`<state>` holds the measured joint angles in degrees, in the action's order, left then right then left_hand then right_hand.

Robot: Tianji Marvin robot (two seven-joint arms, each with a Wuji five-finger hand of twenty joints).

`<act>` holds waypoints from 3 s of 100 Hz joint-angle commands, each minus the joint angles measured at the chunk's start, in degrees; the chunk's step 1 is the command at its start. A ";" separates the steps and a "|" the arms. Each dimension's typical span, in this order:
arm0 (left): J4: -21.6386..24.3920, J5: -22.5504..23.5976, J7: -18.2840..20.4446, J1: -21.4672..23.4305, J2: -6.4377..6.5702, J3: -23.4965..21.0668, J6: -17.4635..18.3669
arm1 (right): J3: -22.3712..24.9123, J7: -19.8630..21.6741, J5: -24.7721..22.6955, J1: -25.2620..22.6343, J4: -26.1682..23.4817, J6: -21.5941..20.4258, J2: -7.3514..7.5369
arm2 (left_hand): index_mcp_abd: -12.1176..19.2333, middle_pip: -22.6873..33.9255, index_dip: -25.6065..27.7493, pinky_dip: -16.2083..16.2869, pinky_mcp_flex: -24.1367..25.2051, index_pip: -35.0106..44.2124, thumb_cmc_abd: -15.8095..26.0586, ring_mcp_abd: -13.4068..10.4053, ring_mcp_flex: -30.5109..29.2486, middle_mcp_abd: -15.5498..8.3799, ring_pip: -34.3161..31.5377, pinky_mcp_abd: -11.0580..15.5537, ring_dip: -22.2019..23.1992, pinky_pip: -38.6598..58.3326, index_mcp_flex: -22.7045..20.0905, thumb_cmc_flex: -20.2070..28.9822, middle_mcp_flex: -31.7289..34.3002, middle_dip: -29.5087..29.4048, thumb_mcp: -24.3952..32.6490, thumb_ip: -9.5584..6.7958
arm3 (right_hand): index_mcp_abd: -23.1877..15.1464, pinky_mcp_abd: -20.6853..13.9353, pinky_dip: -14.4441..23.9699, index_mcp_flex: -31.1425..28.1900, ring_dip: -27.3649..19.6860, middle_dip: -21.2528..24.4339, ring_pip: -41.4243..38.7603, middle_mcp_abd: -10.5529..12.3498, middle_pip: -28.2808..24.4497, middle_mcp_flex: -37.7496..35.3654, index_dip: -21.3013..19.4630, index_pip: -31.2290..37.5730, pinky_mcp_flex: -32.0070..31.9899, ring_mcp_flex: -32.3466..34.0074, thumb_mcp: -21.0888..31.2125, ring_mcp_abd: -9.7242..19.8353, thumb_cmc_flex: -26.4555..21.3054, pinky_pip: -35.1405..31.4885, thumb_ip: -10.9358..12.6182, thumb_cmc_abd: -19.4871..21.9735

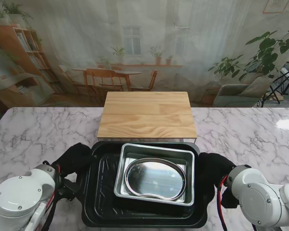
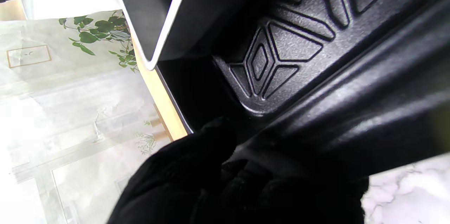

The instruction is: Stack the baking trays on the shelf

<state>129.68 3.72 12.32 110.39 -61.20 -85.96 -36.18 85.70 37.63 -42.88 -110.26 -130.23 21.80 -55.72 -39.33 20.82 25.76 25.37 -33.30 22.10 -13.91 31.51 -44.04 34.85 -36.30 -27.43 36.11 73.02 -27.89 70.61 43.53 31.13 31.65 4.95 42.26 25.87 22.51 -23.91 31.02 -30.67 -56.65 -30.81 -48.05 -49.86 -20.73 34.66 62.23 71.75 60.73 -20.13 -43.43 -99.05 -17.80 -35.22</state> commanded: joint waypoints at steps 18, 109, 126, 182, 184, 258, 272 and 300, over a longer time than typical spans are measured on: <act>6.01 -2.90 4.05 -1.72 -1.29 3.79 2.51 | -3.06 1.58 3.88 2.00 -6.03 -2.95 -1.13 | 32.41 5.51 0.49 -0.42 -5.80 8.40 0.32 -12.59 -6.43 -20.61 -6.16 19.11 1.50 1.55 -10.07 3.36 4.83 2.48 2.26 -0.14 | -33.75 -15.32 1.11 -7.82 0.85 -0.05 -12.33 13.55 -2.16 -0.41 1.23 3.19 3.16 3.29 13.85 12.03 -10.40 -2.13 3.98 0.96; 6.27 -4.05 5.06 -5.80 -1.11 5.09 5.01 | -0.38 0.34 9.71 3.48 -6.85 -7.73 -1.29 | 32.94 5.11 0.46 -1.92 -8.40 8.44 -0.79 -13.42 -8.35 -21.29 -6.11 20.04 1.38 1.83 -11.63 2.92 6.44 2.74 2.41 -0.47 | -34.38 -16.71 2.13 -8.38 1.55 -0.40 -13.76 13.88 -2.16 -1.55 1.42 3.26 3.44 3.33 15.30 12.86 -10.55 -3.14 3.49 -0.36; 5.97 -3.91 4.13 -7.15 -1.39 4.99 4.46 | -2.15 0.39 10.79 6.24 -6.53 -5.64 -1.18 | 32.90 5.06 0.52 -2.14 -8.61 8.49 -0.97 -13.46 -8.55 -21.36 -6.06 20.04 1.38 1.91 -11.99 2.75 6.68 2.75 2.55 -0.53 | -34.57 -16.69 2.21 -8.44 1.58 -0.48 -13.81 14.05 -2.16 -1.70 1.47 3.29 3.44 3.36 15.37 12.96 -10.58 -3.11 3.47 -0.49; 3.99 -5.84 2.15 -15.10 -2.26 6.16 0.88 | -7.58 -0.74 15.84 16.99 -5.08 3.09 -1.11 | 32.89 4.63 0.53 -2.72 -9.13 7.98 -1.27 -13.57 -9.22 -21.36 -5.92 19.93 1.39 2.20 -12.45 2.22 7.28 2.63 3.23 -0.80 | -34.98 -17.36 2.64 -7.94 1.91 -0.57 -14.60 14.67 -2.15 -2.40 1.68 3.43 3.60 3.39 16.00 13.51 -10.58 -3.59 3.31 -1.17; 3.76 -5.82 2.07 -15.46 -2.29 6.27 0.80 | -7.80 -0.69 15.96 17.44 -5.00 3.55 -1.08 | 32.87 4.63 0.53 -2.73 -9.21 7.95 -1.26 -13.55 -9.23 -21.35 -5.91 19.96 1.40 2.24 -12.45 2.21 7.33 2.63 3.26 -0.81 | -34.99 -17.38 2.66 -7.86 1.92 -0.57 -14.64 14.72 -2.14 -2.44 1.70 3.42 3.61 3.40 16.02 13.56 -10.58 -3.61 3.31 -1.17; -5.65 -7.93 -3.19 -28.40 -4.74 10.28 -6.70 | -17.60 -4.56 19.21 34.00 5.22 14.84 -1.73 | 33.13 4.56 0.63 -3.10 -9.71 7.37 -1.74 -13.48 -9.80 -21.70 -6.05 20.04 1.61 2.81 -12.73 1.68 8.01 2.87 4.12 -0.94 | -35.47 -17.44 3.08 -7.76 2.17 -0.75 -15.31 15.49 -2.06 -3.53 1.94 4.12 3.68 3.39 16.56 13.67 -10.61 -3.99 3.15 -1.61; -6.25 -8.41 -3.58 -29.32 -4.96 10.24 -6.80 | -18.31 -4.88 19.74 35.71 6.00 15.94 -1.80 | 33.13 4.52 0.65 -3.14 -9.73 7.30 -1.76 -13.54 -9.84 -21.72 -6.04 19.98 1.61 2.90 -12.75 1.60 8.06 2.87 4.21 -0.97 | -35.55 -17.43 3.13 -7.82 2.19 -0.76 -15.39 15.37 -2.01 -3.63 1.98 4.17 3.69 3.40 16.60 13.71 -10.62 -4.03 3.14 -1.60; -8.40 -8.54 -4.07 -33.24 -5.32 10.13 -8.05 | -20.17 -4.91 20.50 40.12 8.47 17.61 -1.87 | 32.99 4.54 0.61 -3.19 -9.78 7.05 -1.88 -13.39 -9.91 -21.59 -6.07 19.89 1.65 3.05 -12.81 1.51 8.26 2.94 4.44 -1.02 | -35.71 -17.49 3.19 -7.96 2.23 -0.80 -15.48 15.52 -1.93 -3.72 2.06 4.29 3.71 3.39 16.61 13.72 -10.60 -4.08 3.13 -1.59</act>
<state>116.53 -2.14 3.82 80.11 -63.63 -79.15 -46.31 68.96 30.43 -25.59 -71.12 -117.70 41.68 -54.28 -39.66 19.49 25.89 19.79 -35.55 26.02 -14.00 41.61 -47.01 41.36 -31.35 -41.70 34.49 62.79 -29.29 70.60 47.27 32.14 33.89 4.95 43.65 12.80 25.01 -28.23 32.30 -30.82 -66.43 -37.50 -41.31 -49.80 -19.90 33.24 65.36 73.68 72.98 -6.39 -50.63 -99.84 -16.17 -34.44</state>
